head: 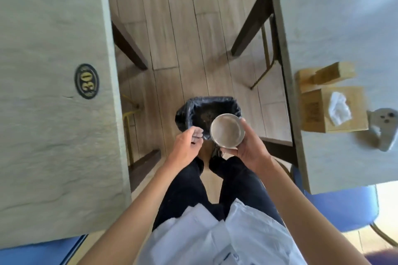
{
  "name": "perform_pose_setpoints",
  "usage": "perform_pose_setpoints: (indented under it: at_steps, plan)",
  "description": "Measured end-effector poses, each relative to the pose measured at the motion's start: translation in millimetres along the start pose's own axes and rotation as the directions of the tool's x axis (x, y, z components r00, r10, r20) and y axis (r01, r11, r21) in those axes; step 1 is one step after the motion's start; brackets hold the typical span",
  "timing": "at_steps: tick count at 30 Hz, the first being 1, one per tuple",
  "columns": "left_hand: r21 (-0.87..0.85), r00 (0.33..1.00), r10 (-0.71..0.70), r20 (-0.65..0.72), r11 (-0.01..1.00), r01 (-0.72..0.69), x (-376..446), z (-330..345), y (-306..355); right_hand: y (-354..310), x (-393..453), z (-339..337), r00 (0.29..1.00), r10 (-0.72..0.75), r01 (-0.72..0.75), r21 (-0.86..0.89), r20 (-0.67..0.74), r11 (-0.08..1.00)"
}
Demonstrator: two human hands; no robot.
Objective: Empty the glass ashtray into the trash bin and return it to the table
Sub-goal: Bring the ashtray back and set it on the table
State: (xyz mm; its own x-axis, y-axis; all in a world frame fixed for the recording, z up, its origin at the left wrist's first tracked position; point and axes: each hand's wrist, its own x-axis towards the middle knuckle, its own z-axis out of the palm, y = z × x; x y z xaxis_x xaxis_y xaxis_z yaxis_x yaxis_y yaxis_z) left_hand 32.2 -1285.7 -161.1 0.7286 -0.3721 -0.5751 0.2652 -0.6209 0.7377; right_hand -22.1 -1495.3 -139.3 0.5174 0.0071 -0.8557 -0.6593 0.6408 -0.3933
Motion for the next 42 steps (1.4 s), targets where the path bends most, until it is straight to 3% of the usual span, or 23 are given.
perform_pose_setpoints:
  at_steps: [7, 10, 16, 26, 36, 42]
  plan:
    - [-0.012, 0.983, 0.168, -0.072, 0.985, -0.170, -82, -58, 60, -41, -90, 68, 0.988, -0.155, 0.147, -0.261, -0.010, 0.954]
    - [-0.034, 0.963, 0.252, -0.097, 0.966, -0.256, -107, -74, 84, -47, -116, 90, 0.972, -0.226, 0.233, -0.322, 0.061, 0.918]
    - [0.143, 0.907, 0.350, -0.232, 0.935, -0.324, -146, -74, 112, -42, -146, 118, 0.959, -0.218, 0.280, -0.506, 0.180, 0.816]
    - [-0.040, 0.806, 0.120, -0.579, 0.984, -0.175, -213, -40, 107, -38, -146, 134, 0.882, 0.079, 0.307, -0.693, 0.465, 0.653]
    - [-0.183, 0.634, -0.143, -0.760, 0.983, 0.002, -288, 19, 62, 31, -149, 149, 0.806, 0.279, 0.433, -0.841, 0.523, 0.326]
    - [-0.251, 0.532, -0.229, -0.815, 0.968, 0.033, -337, 28, 22, 92, -171, 171, 0.772, 0.306, 0.503, -0.830, 0.557, 0.239]
